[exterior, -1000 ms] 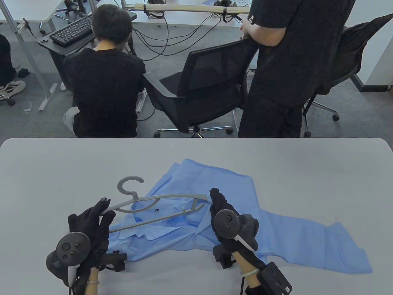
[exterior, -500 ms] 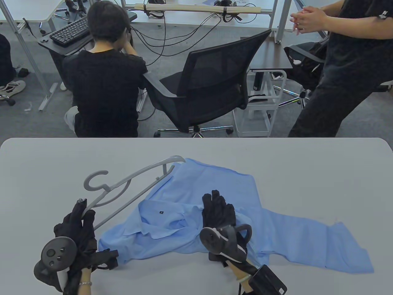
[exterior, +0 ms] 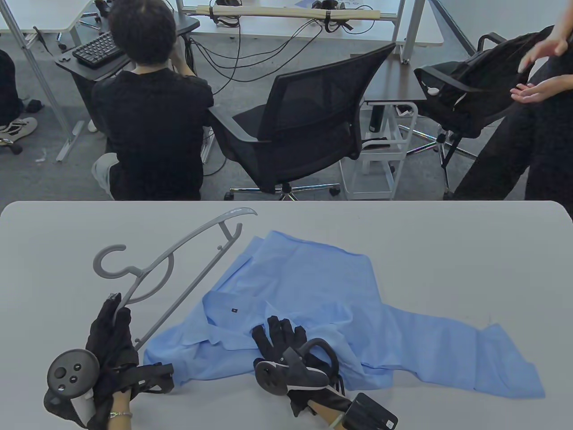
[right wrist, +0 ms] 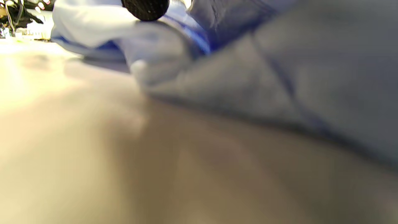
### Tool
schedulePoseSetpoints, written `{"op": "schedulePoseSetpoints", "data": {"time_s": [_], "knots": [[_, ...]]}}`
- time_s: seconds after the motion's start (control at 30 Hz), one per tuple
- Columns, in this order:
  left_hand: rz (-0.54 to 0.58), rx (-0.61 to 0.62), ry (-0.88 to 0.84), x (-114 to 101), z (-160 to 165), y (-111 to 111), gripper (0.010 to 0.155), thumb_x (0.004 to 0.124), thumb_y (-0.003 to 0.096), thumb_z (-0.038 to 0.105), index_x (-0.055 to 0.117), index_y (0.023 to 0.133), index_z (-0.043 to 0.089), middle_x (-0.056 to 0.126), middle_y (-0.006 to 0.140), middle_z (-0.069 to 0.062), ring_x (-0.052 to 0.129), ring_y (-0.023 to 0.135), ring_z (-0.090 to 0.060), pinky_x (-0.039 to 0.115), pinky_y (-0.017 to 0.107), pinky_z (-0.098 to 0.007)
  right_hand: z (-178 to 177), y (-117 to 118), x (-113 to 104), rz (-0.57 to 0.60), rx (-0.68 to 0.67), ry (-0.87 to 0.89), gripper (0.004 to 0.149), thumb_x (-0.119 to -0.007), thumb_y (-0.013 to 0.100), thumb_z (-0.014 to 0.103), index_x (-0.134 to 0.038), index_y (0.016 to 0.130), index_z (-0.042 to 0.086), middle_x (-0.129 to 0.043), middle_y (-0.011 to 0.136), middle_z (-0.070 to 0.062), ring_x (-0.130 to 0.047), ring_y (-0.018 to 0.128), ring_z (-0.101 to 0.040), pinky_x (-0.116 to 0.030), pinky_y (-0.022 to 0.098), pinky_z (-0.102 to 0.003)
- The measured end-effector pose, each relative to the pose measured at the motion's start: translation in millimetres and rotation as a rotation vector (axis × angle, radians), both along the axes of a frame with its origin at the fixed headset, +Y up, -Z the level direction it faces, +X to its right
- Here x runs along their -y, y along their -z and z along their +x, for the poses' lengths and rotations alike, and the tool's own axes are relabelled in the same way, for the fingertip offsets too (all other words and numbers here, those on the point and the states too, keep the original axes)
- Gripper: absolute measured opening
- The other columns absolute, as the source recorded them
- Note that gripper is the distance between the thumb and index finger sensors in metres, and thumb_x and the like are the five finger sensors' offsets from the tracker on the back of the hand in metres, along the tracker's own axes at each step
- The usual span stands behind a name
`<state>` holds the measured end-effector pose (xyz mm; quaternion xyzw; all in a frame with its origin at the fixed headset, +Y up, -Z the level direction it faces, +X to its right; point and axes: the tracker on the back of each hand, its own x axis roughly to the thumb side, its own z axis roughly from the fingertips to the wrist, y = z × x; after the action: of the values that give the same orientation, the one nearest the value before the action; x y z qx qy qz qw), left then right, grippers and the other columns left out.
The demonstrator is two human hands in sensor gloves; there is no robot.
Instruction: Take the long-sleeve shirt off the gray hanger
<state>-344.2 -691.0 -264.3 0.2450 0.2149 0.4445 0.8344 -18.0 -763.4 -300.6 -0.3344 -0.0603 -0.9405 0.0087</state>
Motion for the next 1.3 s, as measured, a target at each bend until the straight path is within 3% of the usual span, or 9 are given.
{"op": "schedulePoseSetpoints", "data": {"time_s": [0.13, 0.5, 0.6, 0.83, 1.07, 1.3], "knots": [[-0.025, 0.001, 0.027, 0.6, 1.1, -1.5, 0.051, 0.067, 0.0544, 0.051, 0.067, 0.103, 0.037, 0.086, 0.077, 0.007, 0.084, 0.070, -0.019, 0.045, 0.074, -0.051, 3.7, 6.9, 8.0, -0.120, 0.005, 0.011, 0.067, -0.059, 0.069, 0.039, -0.045, 0.119, -0.003, -0.045, 0.114, -0.048, -0.059, 0.097, -0.068, -0.057, 0.060, -0.078], [-0.096, -0.064, 0.007, 7.6, -8.4, -9.7, 0.051, 0.064, 0.0573, 0.047, 0.061, 0.107, 0.036, 0.084, 0.078, 0.003, 0.083, 0.065, -0.019, 0.047, 0.072, -0.052, 3.8, 9.1, 7.2, -0.123, 0.001, 0.008, 0.065, -0.060, 0.069, 0.039, -0.047, 0.119, -0.001, -0.046, 0.115, -0.047, -0.059, 0.097, -0.068, -0.057, 0.060, -0.078], [-0.198, -0.061, -0.028, 12.3, -15.8, -12.4, 0.053, 0.062, 0.0596, 0.043, 0.052, 0.111, 0.037, 0.082, 0.080, -0.001, 0.082, 0.064, -0.020, 0.048, 0.070, -0.054, 5.2, 7.5, -0.7, -0.079, 0.008, 0.062, 0.065, -0.059, 0.069, 0.040, -0.045, 0.119, 0.000, -0.042, 0.116, -0.047, -0.057, 0.097, -0.069, -0.055, 0.060, -0.079], [-0.435, -0.154, -0.008, 33.1, -34.7, -18.5, 0.054, 0.059, 0.0609, 0.036, 0.046, 0.113, 0.037, 0.079, 0.081, -0.006, 0.082, 0.062, -0.021, 0.052, 0.067, -0.055, 10.9, 2.5, -41.4, 0.113, 0.023, 0.204, 0.065, -0.059, 0.069, 0.040, -0.045, 0.119, 0.001, -0.041, 0.116, -0.045, -0.057, 0.098, -0.068, -0.056, 0.060, -0.079], [-0.610, -0.159, -0.053, 57.6, -39.4, -18.3, 0.054, 0.057, 0.0611, 0.035, 0.043, 0.113, 0.034, 0.077, 0.084, -0.007, 0.082, 0.064, -0.021, 0.056, 0.067, -0.055, 24.1, 10.6, -47.2, 0.078, 0.084, 0.277, 0.065, -0.059, 0.069, 0.040, -0.045, 0.119, 0.001, -0.040, 0.117, -0.045, -0.057, 0.098, -0.068, -0.055, 0.060, -0.079], [-0.713, -0.161, 0.021, 67.3, -37.7, -14.4, 0.059, 0.060, 0.0604, 0.039, 0.039, 0.115, 0.030, 0.070, 0.100, -0.014, 0.079, 0.083, -0.034, 0.049, 0.071, -0.057, 30.8, 19.9, -42.6, 0.026, 0.132, 0.311, 0.065, -0.058, 0.069, 0.040, -0.044, 0.120, 0.002, -0.039, 0.118, -0.044, -0.056, 0.099, -0.067, -0.054, 0.060, -0.080]]}}
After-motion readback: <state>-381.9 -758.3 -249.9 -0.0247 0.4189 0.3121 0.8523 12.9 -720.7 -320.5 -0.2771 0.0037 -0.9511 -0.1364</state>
